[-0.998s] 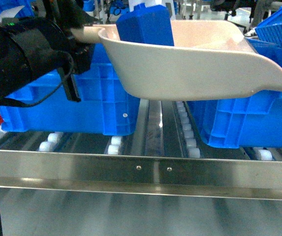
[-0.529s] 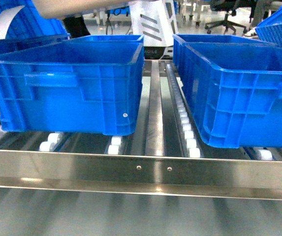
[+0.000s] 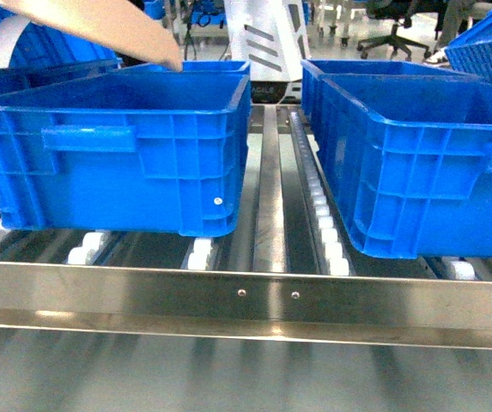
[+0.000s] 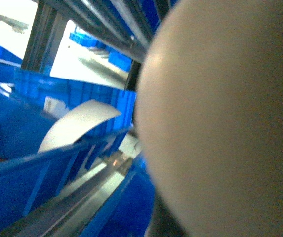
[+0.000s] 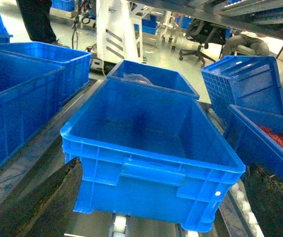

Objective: Place part in tray to right shelf

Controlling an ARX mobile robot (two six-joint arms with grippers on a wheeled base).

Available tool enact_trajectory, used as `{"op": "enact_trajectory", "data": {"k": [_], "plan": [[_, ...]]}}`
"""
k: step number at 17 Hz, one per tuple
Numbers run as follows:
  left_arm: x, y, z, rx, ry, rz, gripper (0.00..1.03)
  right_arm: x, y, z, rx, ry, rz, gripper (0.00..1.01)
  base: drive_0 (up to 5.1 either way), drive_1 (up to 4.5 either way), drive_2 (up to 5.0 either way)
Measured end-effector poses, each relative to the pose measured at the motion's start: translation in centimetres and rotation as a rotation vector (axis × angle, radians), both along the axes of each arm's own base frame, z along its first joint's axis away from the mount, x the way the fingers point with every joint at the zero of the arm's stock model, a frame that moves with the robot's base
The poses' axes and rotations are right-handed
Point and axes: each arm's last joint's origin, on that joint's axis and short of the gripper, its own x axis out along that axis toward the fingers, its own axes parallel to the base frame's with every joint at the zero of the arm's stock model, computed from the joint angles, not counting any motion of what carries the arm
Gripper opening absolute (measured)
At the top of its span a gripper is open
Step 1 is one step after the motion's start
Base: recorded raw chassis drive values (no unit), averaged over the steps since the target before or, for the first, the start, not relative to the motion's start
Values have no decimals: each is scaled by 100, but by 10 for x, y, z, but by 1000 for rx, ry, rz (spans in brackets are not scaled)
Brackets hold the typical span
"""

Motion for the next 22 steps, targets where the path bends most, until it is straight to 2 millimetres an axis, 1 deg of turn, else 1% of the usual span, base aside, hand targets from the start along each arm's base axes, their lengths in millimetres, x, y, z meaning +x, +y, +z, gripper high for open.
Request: {"op": "enact_trajectory", "data": {"k": [2, 5, 7, 8, 9, 10, 11, 12, 13, 14, 15, 16, 17, 19, 20, 21, 22], "plan": [[1, 2, 6, 89, 42, 46, 12, 0, 0, 0, 0, -1, 0, 98, 0, 0, 0], [2, 6, 8, 117, 63, 54, 12, 0, 0, 0, 0, 0, 0, 98, 0, 0, 0], [-2, 8, 6, 113, 83, 13, 12, 0, 0, 0, 0, -1, 0, 98, 0, 0, 0], [-18, 11, 0, 66, 106, -64, 12, 0, 0, 0, 0, 0, 0, 98, 0, 0, 0], [-38, 15, -1, 8, 84, -133, 12, 0, 0, 0, 0, 0, 0, 98, 0, 0, 0], [-64, 17, 3, -45, 23, -190, 12, 0, 0, 0, 0, 0, 0, 98, 0, 0, 0], [-103, 16, 9, -59, -27, -205, 12, 0, 0, 0, 0, 0, 0, 98, 0, 0, 0], [-148, 9, 12, -43, -55, -188, 12, 0, 0, 0, 0, 0, 0, 98, 0, 0, 0], [-196, -6, 6, -6, -50, -207, 12, 0, 0, 0, 0, 0, 0, 98, 0, 0, 0], [-230, -14, -11, 82, 33, -331, 12, -1, 0, 0, 21, -6, 13, 94, 0, 0, 0], [-251, -14, -26, 278, 144, -476, 12, -5, -2, -4, 81, -22, 26, 83, 0, 0, 0], [-257, -8, -43, 441, 215, -491, 12, -12, -6, -15, 124, -24, 17, 72, 0, 0, 0], [-259, -7, -47, 494, 235, -486, 12, -14, -7, -19, 134, -21, 15, 68, 0, 0, 0], [-262, -2, -65, 614, 308, -468, 12, -17, -9, -27, 149, -17, 13, 59, 0, 0, 0], [-267, -2, -81, 720, 354, -493, 12, -20, -10, -36, 162, -2, 18, 48, 0, 0, 0], [-274, -3, -89, 784, 344, -510, 12, -25, -14, -45, 169, 6, 38, 35, 0, 0, 0], [-278, 0, -91, 811, 328, -489, 12, -29, -21, -50, 171, -2, 14, 24, 0, 0, 0]]}}
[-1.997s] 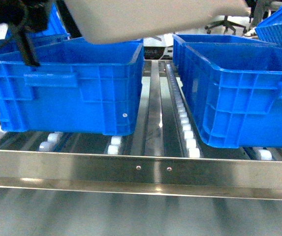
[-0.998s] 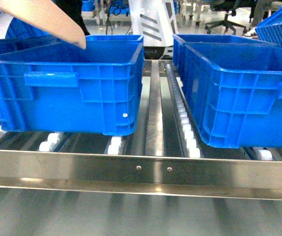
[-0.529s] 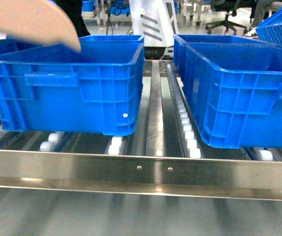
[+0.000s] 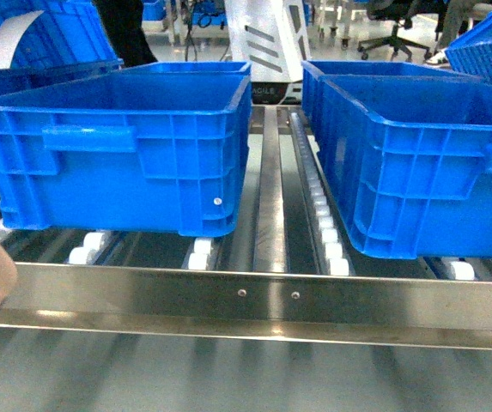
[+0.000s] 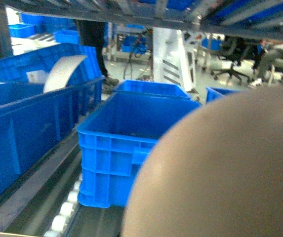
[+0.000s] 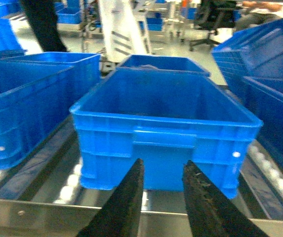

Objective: Place part in tray to right shelf

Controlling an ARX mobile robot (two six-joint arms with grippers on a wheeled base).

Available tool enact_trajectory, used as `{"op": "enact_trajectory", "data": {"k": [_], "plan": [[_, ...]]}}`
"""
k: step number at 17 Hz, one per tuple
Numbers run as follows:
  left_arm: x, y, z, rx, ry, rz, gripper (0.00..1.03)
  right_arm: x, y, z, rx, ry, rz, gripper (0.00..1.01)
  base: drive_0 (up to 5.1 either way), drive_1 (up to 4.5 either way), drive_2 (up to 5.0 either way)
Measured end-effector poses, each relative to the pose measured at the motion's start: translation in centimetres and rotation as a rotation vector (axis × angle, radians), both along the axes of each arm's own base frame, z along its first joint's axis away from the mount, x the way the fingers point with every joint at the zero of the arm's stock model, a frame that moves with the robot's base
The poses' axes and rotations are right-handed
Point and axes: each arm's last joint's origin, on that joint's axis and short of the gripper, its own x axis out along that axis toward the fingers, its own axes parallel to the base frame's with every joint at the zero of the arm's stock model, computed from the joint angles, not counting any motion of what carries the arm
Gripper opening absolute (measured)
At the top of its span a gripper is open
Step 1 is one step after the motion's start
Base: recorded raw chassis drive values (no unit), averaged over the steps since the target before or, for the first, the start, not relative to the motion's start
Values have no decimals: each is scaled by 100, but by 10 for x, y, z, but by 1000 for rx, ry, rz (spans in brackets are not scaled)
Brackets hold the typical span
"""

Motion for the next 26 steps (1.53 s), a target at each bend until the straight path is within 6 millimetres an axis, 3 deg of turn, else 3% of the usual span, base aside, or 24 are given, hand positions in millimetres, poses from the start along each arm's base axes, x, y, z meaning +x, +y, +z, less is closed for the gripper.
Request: {"op": "enact_trajectory", "data": {"k": [1, 9, 17, 19, 21, 22, 26], "plan": [[-12, 11, -23, 34, 10, 20, 12, -10, 0, -13, 8, -7, 6, 2, 0, 0, 0], [-35, 11, -55, 35, 10, 7, 12, -29, 0, -35, 9, -9, 6, 2, 0, 0, 0], [-46, 11, -63, 35, -18, 8, 12, -38, 0, -43, 9, -13, 6, 2, 0, 0, 0], [-48, 11, -64, 36, -16, 7, 12, -48, 0, -44, 9, -25, 6, 2, 0, 0, 0], [-58, 11, -70, 36, 32, 7, 12, -48, 0, -46, 9, -2, 5, 2, 0, 0, 0], [-59, 11, -64, 36, -30, 8, 12, -48, 0, -45, 9, -18, 6, 2, 0, 0, 0], [-59, 11, -66, 38, -14, 8, 12, -48, 0, -45, 10, -11, 6, 2, 0, 0, 0]]}}
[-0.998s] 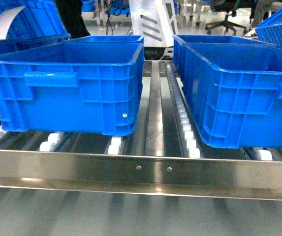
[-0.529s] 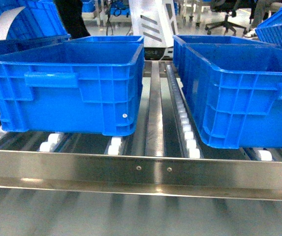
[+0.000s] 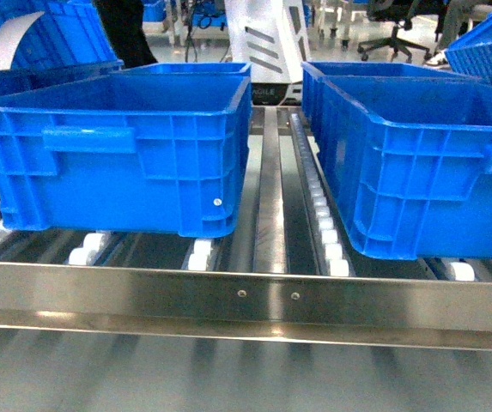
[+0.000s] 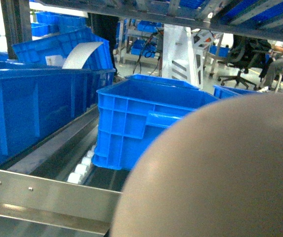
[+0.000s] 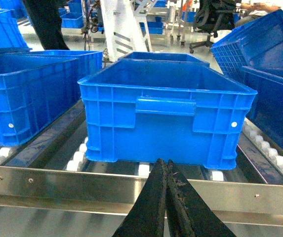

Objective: Place part in tray to right shelf

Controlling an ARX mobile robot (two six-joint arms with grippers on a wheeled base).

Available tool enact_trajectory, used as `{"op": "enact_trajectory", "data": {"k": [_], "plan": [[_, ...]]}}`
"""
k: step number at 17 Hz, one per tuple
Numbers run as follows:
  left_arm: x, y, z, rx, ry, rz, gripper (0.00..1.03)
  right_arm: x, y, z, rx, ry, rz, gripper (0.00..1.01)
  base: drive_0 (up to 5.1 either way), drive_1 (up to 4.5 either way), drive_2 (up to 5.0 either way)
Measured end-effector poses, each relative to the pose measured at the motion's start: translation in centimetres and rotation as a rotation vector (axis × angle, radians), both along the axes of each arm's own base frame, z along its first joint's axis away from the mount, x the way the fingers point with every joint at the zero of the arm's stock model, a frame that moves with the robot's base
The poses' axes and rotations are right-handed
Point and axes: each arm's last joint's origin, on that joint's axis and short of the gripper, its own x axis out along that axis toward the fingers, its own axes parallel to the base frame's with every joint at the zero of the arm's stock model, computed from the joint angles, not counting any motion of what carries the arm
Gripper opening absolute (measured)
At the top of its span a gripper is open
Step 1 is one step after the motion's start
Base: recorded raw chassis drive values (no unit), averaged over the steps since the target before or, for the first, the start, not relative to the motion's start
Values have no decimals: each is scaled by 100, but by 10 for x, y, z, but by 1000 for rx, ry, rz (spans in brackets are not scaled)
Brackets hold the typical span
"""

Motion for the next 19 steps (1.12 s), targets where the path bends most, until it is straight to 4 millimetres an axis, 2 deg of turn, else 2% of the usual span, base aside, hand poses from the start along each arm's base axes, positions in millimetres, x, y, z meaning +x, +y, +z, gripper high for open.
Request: {"op": "enact_trajectory", "data": {"k": [5, 6, 13, 16, 19], "plan": [[0, 0, -1, 0, 7, 0, 12, 0, 0, 0, -1, -1, 0, 3, 0, 0, 0], [0, 0, -1, 0, 7, 0, 12, 0, 0, 0, 0, 0, 0, 26, 0, 0, 0], [0, 0, -1, 0, 7, 0, 12, 0, 0, 0, 0, 0, 0, 50, 0, 0, 0], [0, 0, -1, 0, 7, 0, 12, 0, 0, 0, 0, 0, 0, 68, 0, 0, 0], [0, 0, -1, 0, 7, 0, 12, 0, 0, 0, 0, -1, 0, 96, 0, 0, 0]]}}
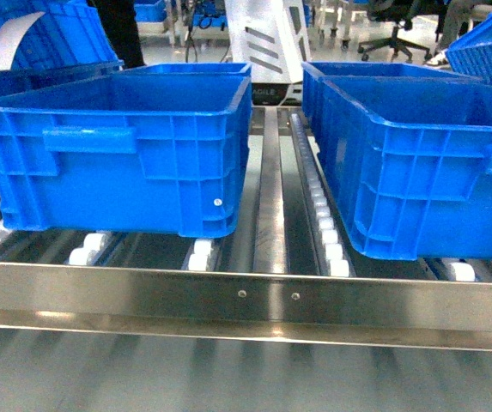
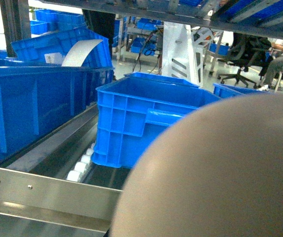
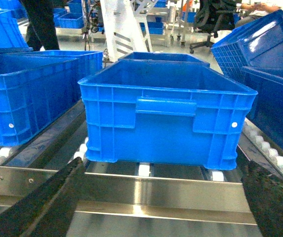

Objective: Place part in tray to right shelf

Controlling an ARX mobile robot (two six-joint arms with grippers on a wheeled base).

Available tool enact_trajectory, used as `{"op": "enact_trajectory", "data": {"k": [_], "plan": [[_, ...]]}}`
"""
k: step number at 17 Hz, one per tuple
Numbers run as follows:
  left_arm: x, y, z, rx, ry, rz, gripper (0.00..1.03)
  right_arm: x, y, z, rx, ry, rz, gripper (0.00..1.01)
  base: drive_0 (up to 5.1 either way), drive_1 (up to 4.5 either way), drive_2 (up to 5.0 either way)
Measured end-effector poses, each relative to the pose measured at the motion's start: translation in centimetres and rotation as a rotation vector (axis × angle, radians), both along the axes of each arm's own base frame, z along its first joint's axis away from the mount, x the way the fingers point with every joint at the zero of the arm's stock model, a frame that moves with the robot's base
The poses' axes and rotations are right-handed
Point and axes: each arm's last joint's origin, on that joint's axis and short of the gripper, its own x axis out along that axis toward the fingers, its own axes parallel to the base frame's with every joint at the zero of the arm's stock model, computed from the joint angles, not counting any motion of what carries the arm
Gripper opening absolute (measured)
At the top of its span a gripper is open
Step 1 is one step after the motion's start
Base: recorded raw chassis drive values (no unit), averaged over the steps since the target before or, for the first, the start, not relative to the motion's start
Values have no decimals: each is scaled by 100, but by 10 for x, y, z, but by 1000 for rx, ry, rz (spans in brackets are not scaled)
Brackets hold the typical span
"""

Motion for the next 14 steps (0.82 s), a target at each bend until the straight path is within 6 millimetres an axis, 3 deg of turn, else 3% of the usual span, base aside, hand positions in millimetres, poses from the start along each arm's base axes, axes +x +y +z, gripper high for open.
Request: {"op": "enact_trajectory", "data": {"k": [1, 14], "plan": [[0, 0, 0, 0, 0, 0, 12, 0, 0, 0, 1, 0, 0, 100, 0, 0, 0], [0, 0, 0, 0, 0, 0, 12, 0, 0, 0, 1, 0, 0, 98, 0, 0, 0]]}}
